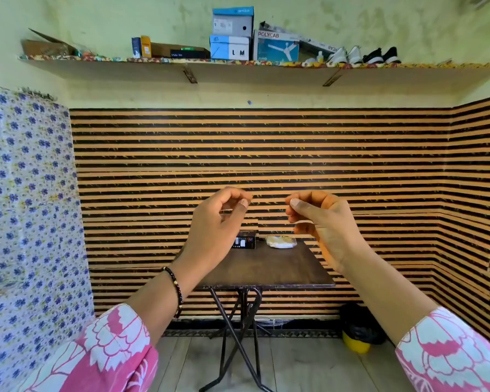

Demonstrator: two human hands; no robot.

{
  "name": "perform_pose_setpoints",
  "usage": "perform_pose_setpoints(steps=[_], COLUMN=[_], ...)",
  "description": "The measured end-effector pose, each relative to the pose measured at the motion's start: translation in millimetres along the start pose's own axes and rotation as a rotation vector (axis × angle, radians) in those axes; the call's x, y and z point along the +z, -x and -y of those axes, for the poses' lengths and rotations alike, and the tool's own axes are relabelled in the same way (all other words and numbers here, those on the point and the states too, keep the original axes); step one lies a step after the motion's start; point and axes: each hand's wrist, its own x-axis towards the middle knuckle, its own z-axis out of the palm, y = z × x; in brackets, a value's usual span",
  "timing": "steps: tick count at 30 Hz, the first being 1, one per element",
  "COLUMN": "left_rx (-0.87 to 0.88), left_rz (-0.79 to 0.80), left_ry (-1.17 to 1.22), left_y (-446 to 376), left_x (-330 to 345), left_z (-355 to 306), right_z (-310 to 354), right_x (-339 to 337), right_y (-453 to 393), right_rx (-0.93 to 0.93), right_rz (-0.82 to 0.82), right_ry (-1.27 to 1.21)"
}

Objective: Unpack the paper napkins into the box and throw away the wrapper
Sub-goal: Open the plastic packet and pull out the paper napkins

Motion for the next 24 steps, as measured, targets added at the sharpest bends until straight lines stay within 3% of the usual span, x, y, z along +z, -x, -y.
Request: perform_pose_setpoints(steps=[5, 10, 24], left_rx=[-0.055, -0.119, -0.366], left_rz=[-0.009, -0.010, 0.005], left_ry=[0.055, 0.076, 0.148], left_y=[14.4, 24.1, -23.5], left_x=[15.5, 27.7, 38.8], left_z=[16.1, 56.1, 255.0], right_z=[-29.7, -68.0, -214.8], right_x=[-5.5, 2.4, 60.8], right_y=[4.8, 4.9, -105.3], right_rx=[0.113, 0.154, 0.352], right_rz=[-0.002, 0.050, -0.061], right_ry=[-0.173, -0.148, -0.156])
